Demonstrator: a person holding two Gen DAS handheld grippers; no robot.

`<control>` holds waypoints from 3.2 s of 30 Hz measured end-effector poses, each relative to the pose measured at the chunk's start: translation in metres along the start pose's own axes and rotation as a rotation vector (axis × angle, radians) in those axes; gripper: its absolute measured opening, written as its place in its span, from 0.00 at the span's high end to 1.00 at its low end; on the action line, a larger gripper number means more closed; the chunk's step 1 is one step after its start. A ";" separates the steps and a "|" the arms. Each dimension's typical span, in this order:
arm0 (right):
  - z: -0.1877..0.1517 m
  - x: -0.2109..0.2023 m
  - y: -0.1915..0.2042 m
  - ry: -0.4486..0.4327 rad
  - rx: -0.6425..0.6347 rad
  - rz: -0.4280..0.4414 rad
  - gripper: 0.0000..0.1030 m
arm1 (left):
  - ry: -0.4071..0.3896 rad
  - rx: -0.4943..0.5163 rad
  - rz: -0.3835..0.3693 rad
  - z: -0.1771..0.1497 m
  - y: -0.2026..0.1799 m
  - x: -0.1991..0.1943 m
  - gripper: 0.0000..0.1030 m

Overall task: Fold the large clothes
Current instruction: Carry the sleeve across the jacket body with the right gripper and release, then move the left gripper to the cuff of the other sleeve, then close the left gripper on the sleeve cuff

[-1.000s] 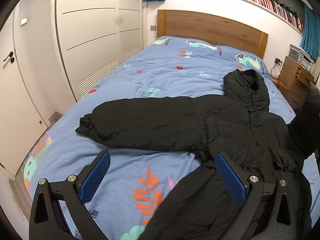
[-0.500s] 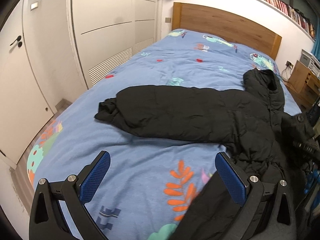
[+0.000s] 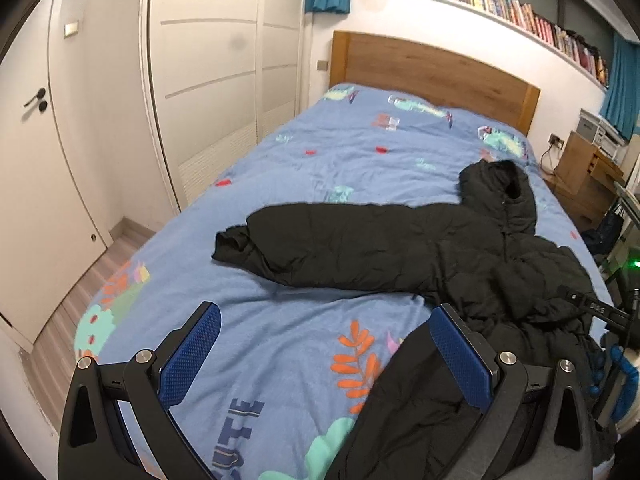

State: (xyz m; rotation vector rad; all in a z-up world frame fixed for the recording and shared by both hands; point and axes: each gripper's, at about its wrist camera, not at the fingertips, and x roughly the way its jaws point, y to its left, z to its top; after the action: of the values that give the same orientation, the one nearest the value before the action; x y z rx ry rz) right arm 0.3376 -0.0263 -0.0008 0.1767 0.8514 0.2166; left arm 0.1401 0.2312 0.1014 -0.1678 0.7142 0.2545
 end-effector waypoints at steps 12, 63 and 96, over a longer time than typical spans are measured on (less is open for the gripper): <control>-0.023 -0.138 -0.014 -0.130 -0.050 -0.007 0.49 | -0.061 -0.053 0.027 0.001 0.000 -0.062 0.01; 0.040 0.045 -0.040 -0.150 -0.148 -0.143 0.49 | 0.089 -0.426 0.039 0.004 0.108 0.307 0.22; 0.023 0.012 -0.026 -0.131 -0.117 -0.141 0.49 | 0.048 -0.338 0.092 0.017 0.095 0.279 0.78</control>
State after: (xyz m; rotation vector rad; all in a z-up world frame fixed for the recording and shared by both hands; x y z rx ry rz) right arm 0.3658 -0.0497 -0.0005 0.0206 0.7159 0.1203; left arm 0.3266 0.3742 -0.0774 -0.4644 0.7242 0.4596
